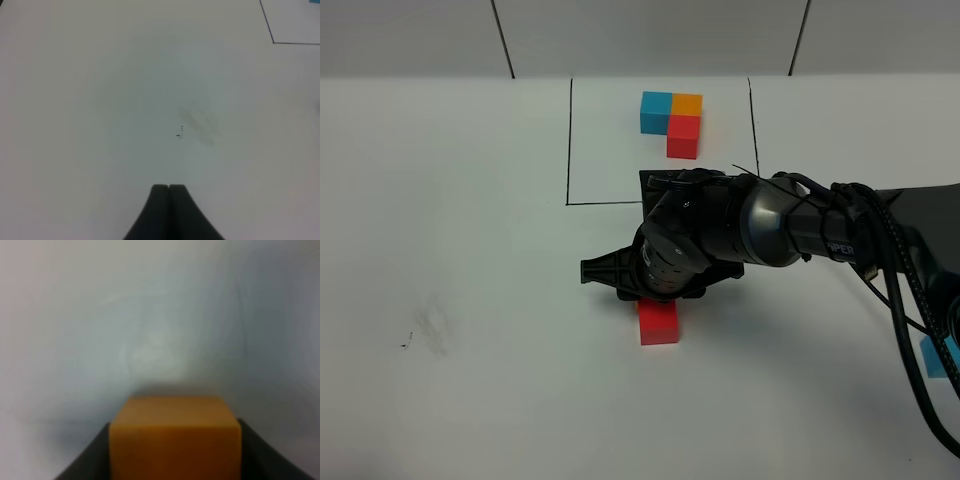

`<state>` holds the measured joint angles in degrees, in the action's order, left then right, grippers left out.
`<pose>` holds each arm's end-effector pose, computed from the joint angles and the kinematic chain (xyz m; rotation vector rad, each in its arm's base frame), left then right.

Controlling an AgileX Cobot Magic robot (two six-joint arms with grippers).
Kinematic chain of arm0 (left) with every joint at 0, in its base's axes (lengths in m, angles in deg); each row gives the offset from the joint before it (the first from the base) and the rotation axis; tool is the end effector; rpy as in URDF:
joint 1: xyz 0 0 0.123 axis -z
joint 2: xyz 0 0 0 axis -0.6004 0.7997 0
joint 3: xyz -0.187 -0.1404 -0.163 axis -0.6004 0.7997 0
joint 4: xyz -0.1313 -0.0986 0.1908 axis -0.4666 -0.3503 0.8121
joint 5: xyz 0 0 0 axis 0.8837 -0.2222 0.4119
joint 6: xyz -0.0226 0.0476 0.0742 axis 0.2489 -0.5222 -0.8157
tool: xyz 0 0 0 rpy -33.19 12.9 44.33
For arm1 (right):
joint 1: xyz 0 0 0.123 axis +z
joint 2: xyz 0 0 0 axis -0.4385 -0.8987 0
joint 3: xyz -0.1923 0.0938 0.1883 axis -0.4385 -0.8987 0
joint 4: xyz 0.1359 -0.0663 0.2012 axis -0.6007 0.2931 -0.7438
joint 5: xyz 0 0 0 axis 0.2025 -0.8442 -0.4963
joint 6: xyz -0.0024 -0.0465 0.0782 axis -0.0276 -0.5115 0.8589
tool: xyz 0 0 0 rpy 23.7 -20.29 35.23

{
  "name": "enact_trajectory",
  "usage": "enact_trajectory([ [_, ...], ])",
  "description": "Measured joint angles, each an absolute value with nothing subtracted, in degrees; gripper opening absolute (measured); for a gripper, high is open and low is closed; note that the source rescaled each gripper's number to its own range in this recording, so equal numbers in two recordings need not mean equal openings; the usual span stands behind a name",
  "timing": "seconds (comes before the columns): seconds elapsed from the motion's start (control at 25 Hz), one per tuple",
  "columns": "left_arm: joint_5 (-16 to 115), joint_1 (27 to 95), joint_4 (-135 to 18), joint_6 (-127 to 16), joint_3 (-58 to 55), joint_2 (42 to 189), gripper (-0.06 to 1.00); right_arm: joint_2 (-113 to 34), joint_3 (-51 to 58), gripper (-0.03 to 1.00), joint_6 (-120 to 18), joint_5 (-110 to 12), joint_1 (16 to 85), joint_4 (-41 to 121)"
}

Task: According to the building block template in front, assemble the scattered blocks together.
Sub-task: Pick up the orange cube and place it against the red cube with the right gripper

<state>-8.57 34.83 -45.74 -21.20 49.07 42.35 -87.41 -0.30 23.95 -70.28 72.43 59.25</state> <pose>-0.0073 -0.0015 0.2771 -0.0485 2.0542 -0.0026 0.2937 0.2953 0.1171 -0.0716 2.8115 0.2462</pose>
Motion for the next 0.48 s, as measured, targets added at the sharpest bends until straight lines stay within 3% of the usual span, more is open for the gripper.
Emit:
enact_trajectory([
  [0.48,-8.57,34.83,-45.74,-21.2,49.07,42.35,0.0,-87.41,-0.3,0.47,23.95,-70.47,72.43,59.25],
])
